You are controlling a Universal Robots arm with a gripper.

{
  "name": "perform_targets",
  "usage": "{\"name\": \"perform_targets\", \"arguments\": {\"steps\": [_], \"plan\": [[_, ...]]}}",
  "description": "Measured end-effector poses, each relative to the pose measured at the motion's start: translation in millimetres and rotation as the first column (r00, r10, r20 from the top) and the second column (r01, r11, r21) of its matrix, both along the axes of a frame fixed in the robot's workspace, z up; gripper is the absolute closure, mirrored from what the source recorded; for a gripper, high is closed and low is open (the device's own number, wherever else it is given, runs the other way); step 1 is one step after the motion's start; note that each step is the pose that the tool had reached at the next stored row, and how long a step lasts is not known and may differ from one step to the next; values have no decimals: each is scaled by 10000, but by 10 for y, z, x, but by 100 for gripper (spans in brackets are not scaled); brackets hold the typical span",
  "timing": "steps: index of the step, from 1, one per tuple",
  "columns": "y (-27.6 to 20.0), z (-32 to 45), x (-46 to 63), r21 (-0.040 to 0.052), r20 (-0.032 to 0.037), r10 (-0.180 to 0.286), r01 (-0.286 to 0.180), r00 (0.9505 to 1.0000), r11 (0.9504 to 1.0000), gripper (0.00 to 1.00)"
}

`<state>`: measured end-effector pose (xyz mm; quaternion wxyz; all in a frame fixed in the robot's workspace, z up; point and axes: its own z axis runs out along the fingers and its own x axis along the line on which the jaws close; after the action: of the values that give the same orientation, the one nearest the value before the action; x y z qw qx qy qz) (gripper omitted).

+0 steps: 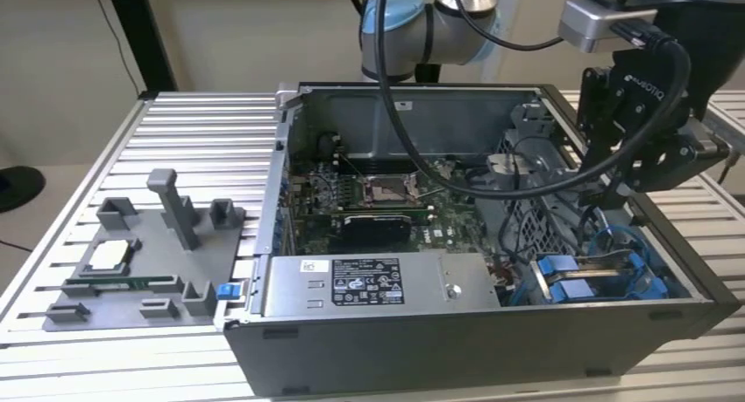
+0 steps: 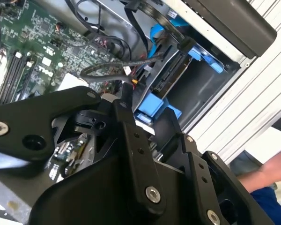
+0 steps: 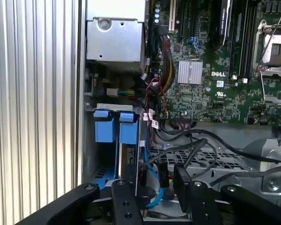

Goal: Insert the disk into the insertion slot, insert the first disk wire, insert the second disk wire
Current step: 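Insert the first disk wire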

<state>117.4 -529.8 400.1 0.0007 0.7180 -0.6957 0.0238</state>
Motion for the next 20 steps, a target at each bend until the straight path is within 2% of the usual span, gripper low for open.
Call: {"name": "perform_targets", "arguments": {"steps": [3,10,15,20], "plan": [[20,-27,-1,-124,5,193,-193,9998,9997,0],[119,-90,-1,-367,140,560,-554,9983,9978,0],[185,-107,-3,-403,232,577,-567,9981,9976,0],[188,-112,-20,-405,252,546,-535,9982,9977,0]]}}
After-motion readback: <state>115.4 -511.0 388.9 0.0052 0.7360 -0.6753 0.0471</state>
